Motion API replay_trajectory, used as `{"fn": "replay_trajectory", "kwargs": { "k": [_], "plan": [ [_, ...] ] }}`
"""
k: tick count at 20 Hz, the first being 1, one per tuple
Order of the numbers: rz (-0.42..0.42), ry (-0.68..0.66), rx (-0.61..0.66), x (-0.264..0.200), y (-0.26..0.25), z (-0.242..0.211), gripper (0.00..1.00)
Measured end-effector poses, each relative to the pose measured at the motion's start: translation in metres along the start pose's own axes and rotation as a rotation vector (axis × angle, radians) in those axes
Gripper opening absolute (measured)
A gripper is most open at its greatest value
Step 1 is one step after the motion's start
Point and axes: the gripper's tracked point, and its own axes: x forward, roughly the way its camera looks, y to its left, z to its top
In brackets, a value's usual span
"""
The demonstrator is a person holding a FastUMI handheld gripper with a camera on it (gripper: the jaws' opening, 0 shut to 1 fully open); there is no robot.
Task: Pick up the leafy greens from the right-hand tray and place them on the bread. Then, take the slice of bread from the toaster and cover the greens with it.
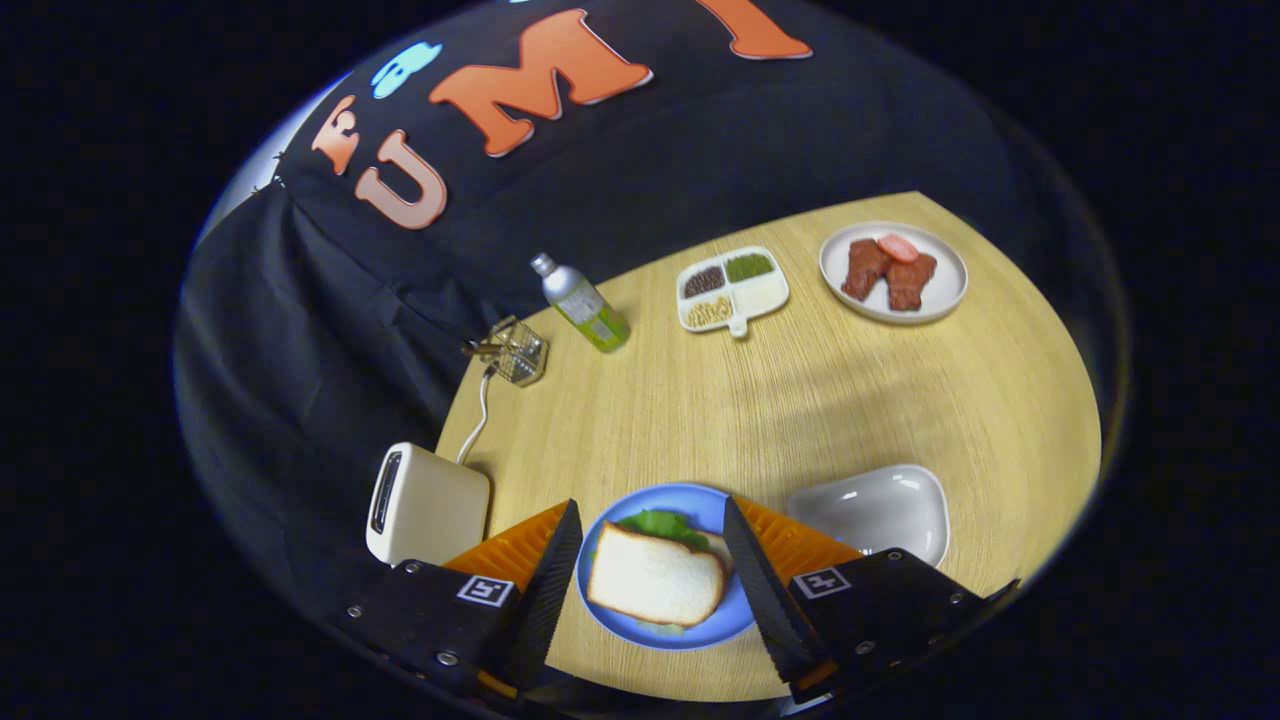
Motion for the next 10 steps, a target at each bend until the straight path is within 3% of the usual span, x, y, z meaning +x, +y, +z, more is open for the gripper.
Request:
{"fn": "replay_trajectory", "kwargs": {
  "k": [3, 10],
  "plan": [
    [0.039, -0.117, -0.081, -0.031, 0.030, 0.049, 0.94],
    [0.098, -0.456, -0.268, -0.119, 0.112, 0.155, 0.98]
  ]
}}
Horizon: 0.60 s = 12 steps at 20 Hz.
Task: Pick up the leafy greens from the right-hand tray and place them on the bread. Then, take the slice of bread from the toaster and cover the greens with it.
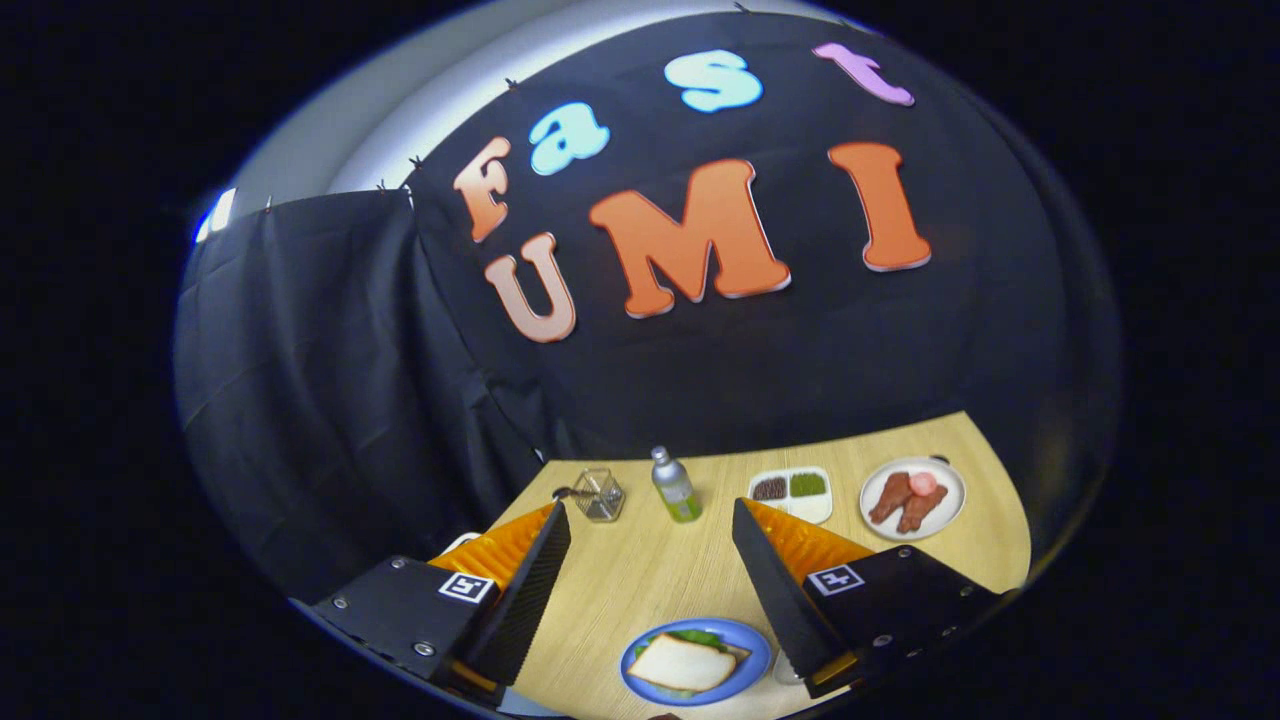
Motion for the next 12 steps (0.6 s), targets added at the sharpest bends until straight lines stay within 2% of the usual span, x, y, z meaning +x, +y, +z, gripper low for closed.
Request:
{"fn": "replay_trajectory", "kwargs": {
  "k": [7, 12],
  "plan": [
    [-0.107, -0.307, -0.159, -0.041, 0.006, 0.110, 0.98],
    [-0.156, -0.469, -0.235, -0.065, 0.003, 0.138, 0.98]
  ]
}}
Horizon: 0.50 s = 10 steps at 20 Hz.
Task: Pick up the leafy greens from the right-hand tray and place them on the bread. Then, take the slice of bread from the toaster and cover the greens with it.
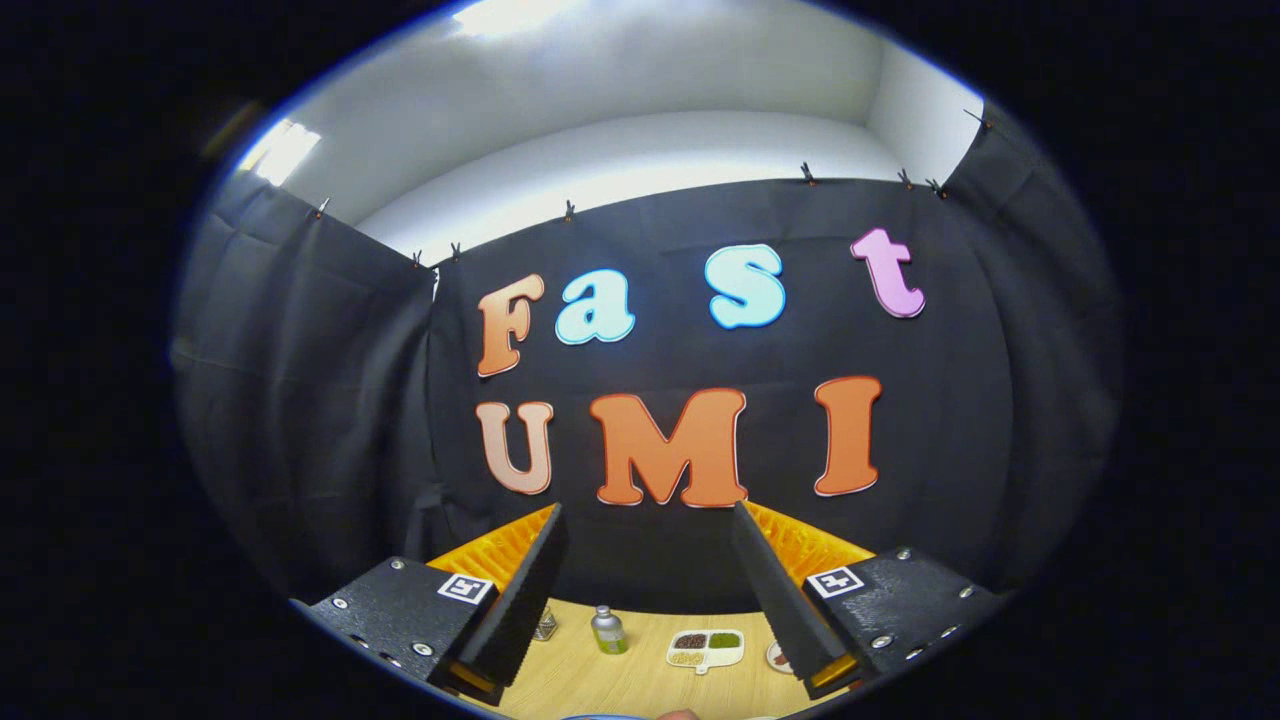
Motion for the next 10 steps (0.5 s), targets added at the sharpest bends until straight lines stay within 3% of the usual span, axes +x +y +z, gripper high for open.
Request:
{"fn": "replay_trajectory", "kwargs": {
  "k": [5, 10],
  "plan": [
    [-0.053, -0.082, -0.095, -0.008, -0.018, 0.029, 0.98],
    [-0.066, -0.100, -0.082, -0.014, -0.016, 0.041, 0.98]
  ]
}}
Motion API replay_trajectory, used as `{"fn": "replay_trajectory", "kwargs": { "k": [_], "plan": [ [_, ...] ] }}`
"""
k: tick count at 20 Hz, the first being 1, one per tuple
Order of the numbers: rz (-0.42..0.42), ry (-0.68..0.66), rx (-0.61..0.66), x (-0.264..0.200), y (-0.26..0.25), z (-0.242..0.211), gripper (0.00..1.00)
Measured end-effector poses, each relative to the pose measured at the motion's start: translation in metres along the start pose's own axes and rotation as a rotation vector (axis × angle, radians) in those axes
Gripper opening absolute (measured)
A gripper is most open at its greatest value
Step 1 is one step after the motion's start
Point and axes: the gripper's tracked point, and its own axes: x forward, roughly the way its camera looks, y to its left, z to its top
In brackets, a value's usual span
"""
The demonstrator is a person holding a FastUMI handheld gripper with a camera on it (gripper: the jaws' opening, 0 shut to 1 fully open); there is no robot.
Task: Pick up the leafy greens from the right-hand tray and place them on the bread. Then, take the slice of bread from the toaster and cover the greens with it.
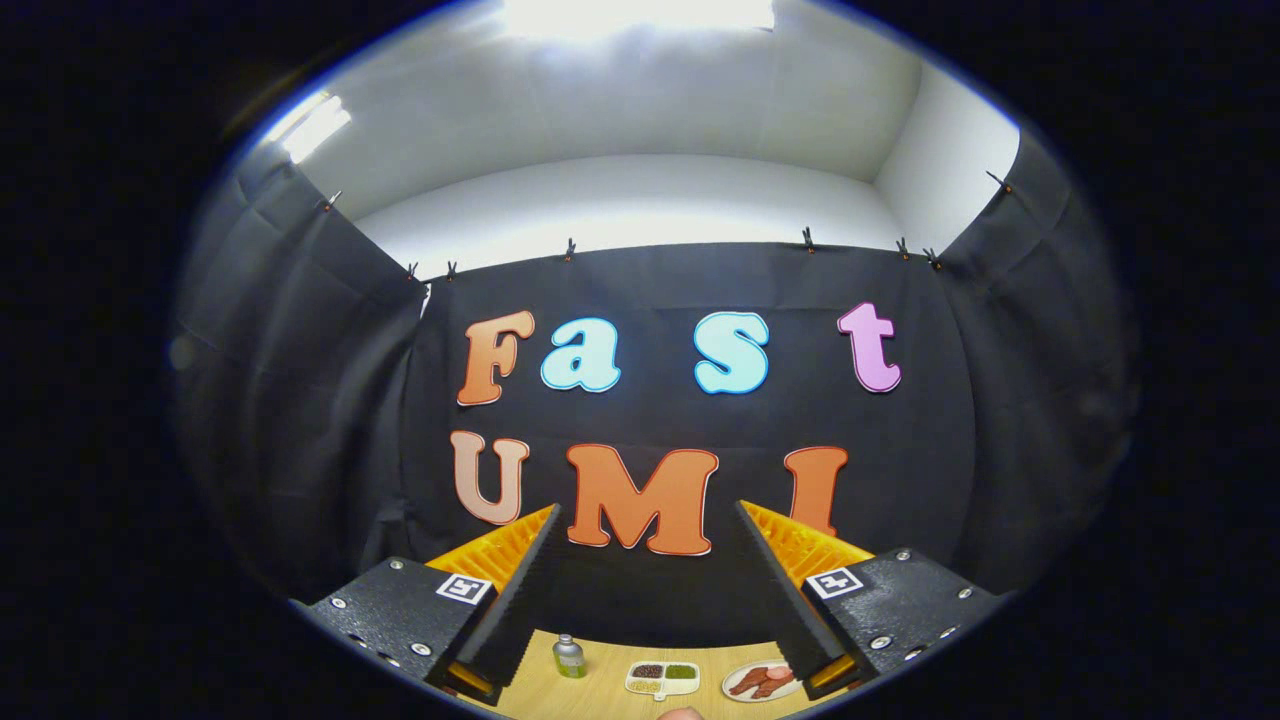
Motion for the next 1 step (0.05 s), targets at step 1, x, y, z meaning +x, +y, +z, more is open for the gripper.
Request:
{"fn": "replay_trajectory", "kwargs": {
  "k": [1],
  "plan": [
    [-0.009, 0.001, -0.001, 0.0017, -0.0015, -0.0010, 0.98]
  ]
}}
